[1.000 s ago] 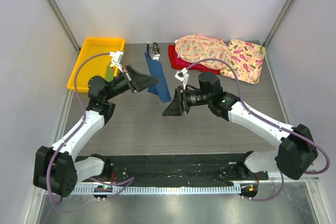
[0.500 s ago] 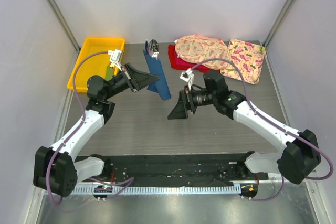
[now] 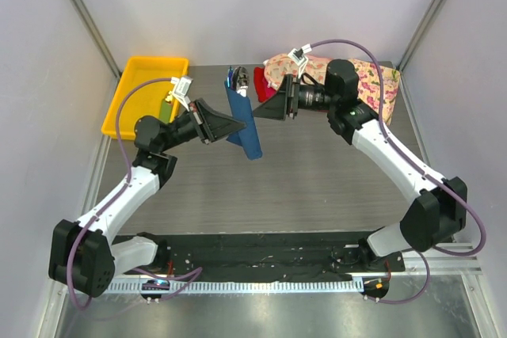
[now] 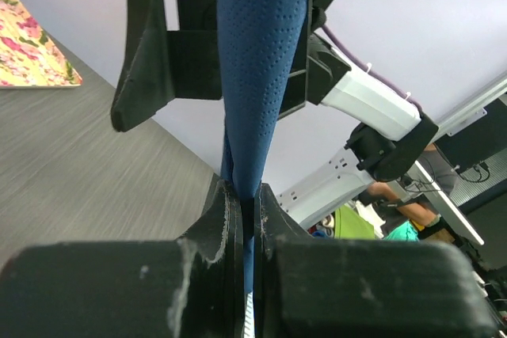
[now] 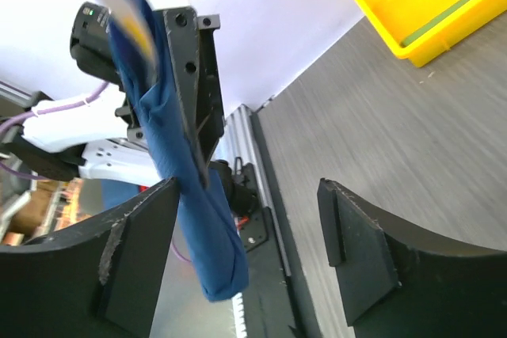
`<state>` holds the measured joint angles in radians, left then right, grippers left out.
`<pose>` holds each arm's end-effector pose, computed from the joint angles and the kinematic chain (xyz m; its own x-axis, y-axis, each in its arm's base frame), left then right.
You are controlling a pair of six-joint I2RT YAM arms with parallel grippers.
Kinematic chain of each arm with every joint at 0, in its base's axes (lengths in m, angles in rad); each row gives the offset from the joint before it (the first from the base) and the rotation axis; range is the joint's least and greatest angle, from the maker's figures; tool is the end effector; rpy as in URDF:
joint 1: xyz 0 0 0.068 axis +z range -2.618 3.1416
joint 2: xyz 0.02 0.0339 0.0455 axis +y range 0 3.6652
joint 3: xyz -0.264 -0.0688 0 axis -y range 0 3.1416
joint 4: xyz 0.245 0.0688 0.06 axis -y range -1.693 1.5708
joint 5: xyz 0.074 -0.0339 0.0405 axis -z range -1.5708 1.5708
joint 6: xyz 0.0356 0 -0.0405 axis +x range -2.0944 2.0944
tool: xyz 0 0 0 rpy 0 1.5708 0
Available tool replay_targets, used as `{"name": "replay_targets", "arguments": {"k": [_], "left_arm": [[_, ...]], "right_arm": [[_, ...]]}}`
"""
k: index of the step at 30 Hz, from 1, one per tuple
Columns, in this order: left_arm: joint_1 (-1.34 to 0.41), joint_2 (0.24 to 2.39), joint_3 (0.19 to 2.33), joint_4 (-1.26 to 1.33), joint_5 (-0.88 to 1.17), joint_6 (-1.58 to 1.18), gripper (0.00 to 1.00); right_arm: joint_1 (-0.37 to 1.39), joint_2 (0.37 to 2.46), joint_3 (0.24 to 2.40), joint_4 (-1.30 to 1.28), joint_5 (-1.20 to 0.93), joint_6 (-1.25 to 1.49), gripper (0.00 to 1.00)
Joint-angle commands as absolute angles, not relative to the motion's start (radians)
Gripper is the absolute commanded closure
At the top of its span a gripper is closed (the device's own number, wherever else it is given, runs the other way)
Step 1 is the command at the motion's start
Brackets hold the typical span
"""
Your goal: Place the utensils on the paper napkin and roll it up
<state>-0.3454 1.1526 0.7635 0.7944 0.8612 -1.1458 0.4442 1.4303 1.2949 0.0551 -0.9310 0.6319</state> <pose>0.2276 -0.1106 0.3556 -0.6456 -0.3985 -0.6514 0.6994 0.0338 -0.7139 0.2847 0.1671 0.3936 -0.6365 0.0876 -0.7663 -0.7469 0.1781 0.6407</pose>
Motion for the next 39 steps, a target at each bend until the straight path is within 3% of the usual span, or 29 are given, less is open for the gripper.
{"name": "replay_targets", "arguments": {"k": [1, 9, 14, 28, 36, 39], "left_arm": [[-0.351, 1.123, 0.787, 0.888, 0.874, -1.146, 1.00], [-0.368, 1.126, 0.772, 0.884, 0.871, -1.141, 1.00], [-0.368, 1.132, 0.769, 0.876, 0.864, -1.141, 1.00], [-0.364, 1.152, 0.772, 0.885, 0.867, -1.150, 1.00], [-0.383, 1.169, 0.790, 0.925, 0.894, -1.178, 1.00], [-0.400, 1.173, 0.790, 0.937, 0.905, -1.181, 1.00]], "right_arm": [[0.465, 1.459, 1.333, 0.221, -0.968, 0.785, 0.25], [0.520, 1.453, 1.335, 0.242, -0.974, 0.772, 0.27], [0.520, 1.440, 1.335, 0.242, -0.983, 0.764, 0.33], [0.520, 1.356, 1.321, 0.156, -0.985, 0.663, 0.21], [0.535, 1.390, 1.312, 0.160, -0.976, 0.640, 0.26], [0.554, 1.399, 1.316, 0.161, -0.973, 0.632, 0.33]]}}
